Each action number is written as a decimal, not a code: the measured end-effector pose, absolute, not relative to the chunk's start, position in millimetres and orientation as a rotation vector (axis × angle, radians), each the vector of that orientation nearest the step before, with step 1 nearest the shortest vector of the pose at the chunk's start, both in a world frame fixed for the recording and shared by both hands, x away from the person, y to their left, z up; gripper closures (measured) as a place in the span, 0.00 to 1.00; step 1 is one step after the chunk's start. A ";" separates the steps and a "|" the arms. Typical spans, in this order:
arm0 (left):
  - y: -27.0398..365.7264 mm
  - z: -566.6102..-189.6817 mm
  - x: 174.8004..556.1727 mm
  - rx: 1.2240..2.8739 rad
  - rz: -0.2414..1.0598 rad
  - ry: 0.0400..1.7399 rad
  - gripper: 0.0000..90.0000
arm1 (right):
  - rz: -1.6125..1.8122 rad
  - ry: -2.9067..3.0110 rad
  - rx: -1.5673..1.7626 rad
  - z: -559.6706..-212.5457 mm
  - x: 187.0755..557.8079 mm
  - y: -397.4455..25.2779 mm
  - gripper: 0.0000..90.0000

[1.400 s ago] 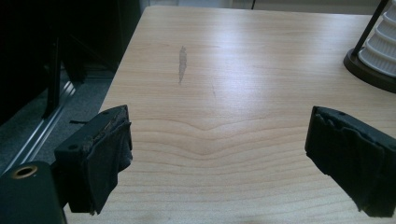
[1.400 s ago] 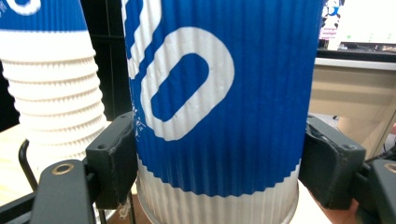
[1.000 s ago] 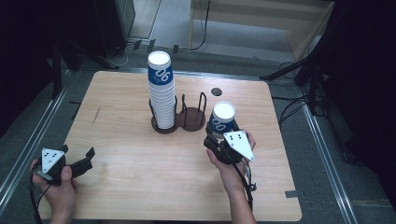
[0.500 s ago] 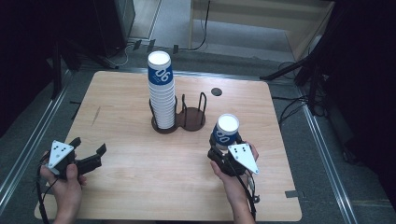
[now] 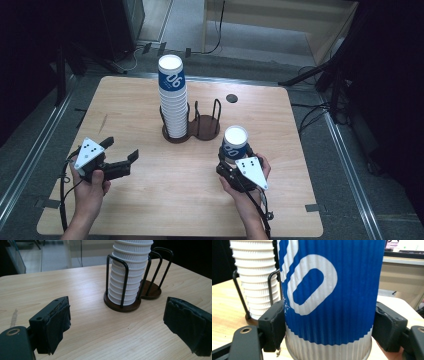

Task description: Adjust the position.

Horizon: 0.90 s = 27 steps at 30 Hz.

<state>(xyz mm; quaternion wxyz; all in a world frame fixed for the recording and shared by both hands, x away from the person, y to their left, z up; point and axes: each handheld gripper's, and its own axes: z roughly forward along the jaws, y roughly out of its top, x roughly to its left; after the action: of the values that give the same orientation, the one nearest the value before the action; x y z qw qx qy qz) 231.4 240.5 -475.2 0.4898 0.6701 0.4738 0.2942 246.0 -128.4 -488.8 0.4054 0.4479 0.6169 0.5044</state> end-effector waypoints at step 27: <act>193.2 -461.6 236.3 1.820 0.412 0.905 0.11 | 1.118 1.698 0.820 -519.0 228.8 -71.1 0.26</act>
<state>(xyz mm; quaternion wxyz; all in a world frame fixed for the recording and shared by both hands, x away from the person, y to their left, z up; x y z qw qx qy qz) 236.3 193.2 -461.6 0.5088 0.7556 0.3755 0.1709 228.8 -71.1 -519.0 0.4569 0.3329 0.6889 0.4537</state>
